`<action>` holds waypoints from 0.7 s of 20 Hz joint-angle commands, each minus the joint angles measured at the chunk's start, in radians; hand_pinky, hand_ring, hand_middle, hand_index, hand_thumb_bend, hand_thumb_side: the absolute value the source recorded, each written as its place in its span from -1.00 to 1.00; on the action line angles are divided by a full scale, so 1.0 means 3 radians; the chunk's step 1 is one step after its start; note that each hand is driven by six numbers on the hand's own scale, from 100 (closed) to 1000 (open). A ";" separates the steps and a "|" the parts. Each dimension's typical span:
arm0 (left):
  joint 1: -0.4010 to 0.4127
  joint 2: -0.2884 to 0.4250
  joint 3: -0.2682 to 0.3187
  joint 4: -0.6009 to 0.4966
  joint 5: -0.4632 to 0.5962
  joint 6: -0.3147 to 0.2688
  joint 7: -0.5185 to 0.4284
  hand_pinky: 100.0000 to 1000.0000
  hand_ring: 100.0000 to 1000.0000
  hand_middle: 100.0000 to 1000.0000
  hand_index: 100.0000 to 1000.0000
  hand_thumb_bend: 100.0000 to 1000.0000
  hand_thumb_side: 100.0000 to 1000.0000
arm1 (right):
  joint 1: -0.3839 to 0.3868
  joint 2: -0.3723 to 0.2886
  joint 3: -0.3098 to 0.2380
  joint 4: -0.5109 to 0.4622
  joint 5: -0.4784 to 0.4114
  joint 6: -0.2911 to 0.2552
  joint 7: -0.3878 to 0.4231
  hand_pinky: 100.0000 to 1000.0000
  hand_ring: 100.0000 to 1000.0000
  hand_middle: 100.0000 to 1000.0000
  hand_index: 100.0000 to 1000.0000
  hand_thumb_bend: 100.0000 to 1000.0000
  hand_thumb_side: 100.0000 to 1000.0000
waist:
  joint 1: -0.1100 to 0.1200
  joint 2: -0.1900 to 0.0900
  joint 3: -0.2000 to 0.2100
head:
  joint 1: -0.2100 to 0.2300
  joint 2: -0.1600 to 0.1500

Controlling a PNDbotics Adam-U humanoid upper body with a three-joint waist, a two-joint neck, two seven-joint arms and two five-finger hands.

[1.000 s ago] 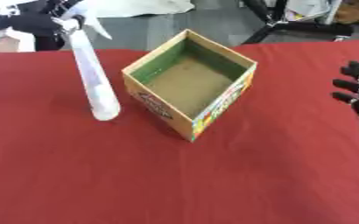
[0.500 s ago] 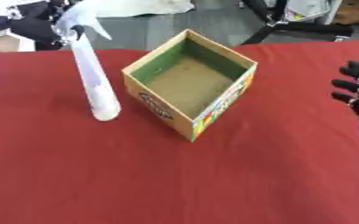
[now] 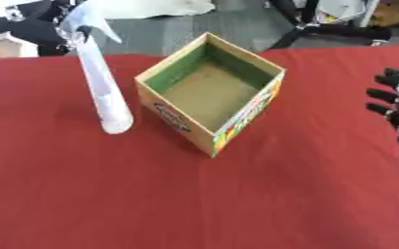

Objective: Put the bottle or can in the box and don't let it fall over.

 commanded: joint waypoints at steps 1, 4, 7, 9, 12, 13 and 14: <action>-0.0106 0.0071 0.0018 -0.0066 0.0042 0.0012 0.0025 0.06 -0.18 0.03 0.24 -1.00 -0.65 | -0.0020 -0.0044 -0.0013 -0.0020 -0.0020 -0.0007 0.0019 0.60 0.61 0.61 0.66 -1.00 0.23 | -0.0004 -0.0059 0.0003 | -0.0006 -0.0008; -0.0110 0.0072 0.0012 -0.0076 0.0060 0.0015 0.0017 0.03 -0.21 0.00 0.21 -1.00 -0.72 | -0.0021 -0.0041 -0.0012 -0.0018 -0.0019 -0.0008 0.0022 0.61 0.61 0.61 0.66 -1.00 0.23 | -0.0003 -0.0062 0.0007 | -0.0005 -0.0007; -0.0111 0.0073 0.0009 -0.0079 0.0064 0.0014 0.0001 0.01 -0.24 -0.01 0.20 -1.00 -0.79 | -0.0023 -0.0041 -0.0012 -0.0018 -0.0019 -0.0010 0.0026 0.61 0.61 0.61 0.66 -1.00 0.23 | -0.0003 -0.0065 0.0010 | -0.0008 -0.0003; -0.0111 0.0074 0.0009 -0.0079 0.0064 0.0012 -0.0007 0.01 -0.24 -0.01 0.20 -1.00 -0.79 | -0.0022 -0.0042 -0.0012 -0.0018 -0.0019 -0.0010 0.0027 0.61 0.61 0.61 0.66 -1.00 0.23 | -0.0003 -0.0066 0.0011 | -0.0008 -0.0002; -0.0117 0.0065 0.0004 -0.0081 0.0067 0.0006 -0.0018 -0.08 -0.32 -0.10 0.10 -1.00 -1.00 | -0.0023 -0.0040 -0.0013 -0.0019 -0.0021 -0.0014 0.0030 0.61 0.61 0.61 0.66 -1.00 0.24 | -0.0001 -0.0072 0.0011 | -0.0012 -0.0002; -0.0119 0.0064 0.0002 -0.0083 0.0065 0.0001 -0.0019 -0.08 -0.33 -0.11 0.09 -1.00 -1.00 | -0.0022 -0.0041 -0.0013 -0.0018 -0.0021 -0.0014 0.0031 0.61 0.61 0.61 0.66 -1.00 0.24 | -0.0001 -0.0073 0.0011 | -0.0013 0.0000; -0.0120 0.0062 0.0001 -0.0085 0.0064 -0.0004 -0.0019 -0.11 -0.35 -0.13 0.06 -1.00 -1.00 | -0.0021 -0.0041 -0.0013 -0.0018 -0.0021 -0.0014 0.0031 0.61 0.61 0.61 0.66 -1.00 0.25 | -0.0001 -0.0074 0.0010 | -0.0013 0.0001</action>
